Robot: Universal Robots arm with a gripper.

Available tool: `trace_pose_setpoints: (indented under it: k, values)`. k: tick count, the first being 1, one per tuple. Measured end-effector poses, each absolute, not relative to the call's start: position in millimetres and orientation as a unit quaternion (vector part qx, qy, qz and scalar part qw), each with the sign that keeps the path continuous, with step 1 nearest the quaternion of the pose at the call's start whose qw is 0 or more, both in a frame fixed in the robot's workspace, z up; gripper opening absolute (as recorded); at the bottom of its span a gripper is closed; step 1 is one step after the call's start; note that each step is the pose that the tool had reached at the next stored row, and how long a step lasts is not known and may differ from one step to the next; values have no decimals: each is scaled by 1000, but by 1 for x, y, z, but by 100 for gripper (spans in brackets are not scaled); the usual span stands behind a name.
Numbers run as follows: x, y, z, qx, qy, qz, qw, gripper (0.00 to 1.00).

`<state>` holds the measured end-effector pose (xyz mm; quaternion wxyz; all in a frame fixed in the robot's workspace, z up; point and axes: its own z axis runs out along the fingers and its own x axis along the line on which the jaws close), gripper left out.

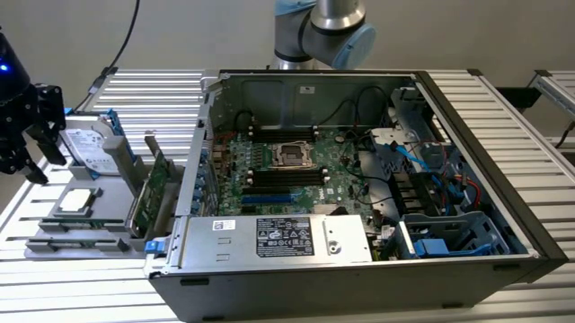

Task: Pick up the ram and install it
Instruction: 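Pick up the ram and move it above insertion slot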

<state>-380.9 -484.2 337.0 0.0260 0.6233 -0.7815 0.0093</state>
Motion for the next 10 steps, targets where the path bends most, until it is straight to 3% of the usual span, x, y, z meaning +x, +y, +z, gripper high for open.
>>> trace_pose_setpoints:
  k: [10]
  values:
    - [-381,-491,324,651,-758,5,32,42]
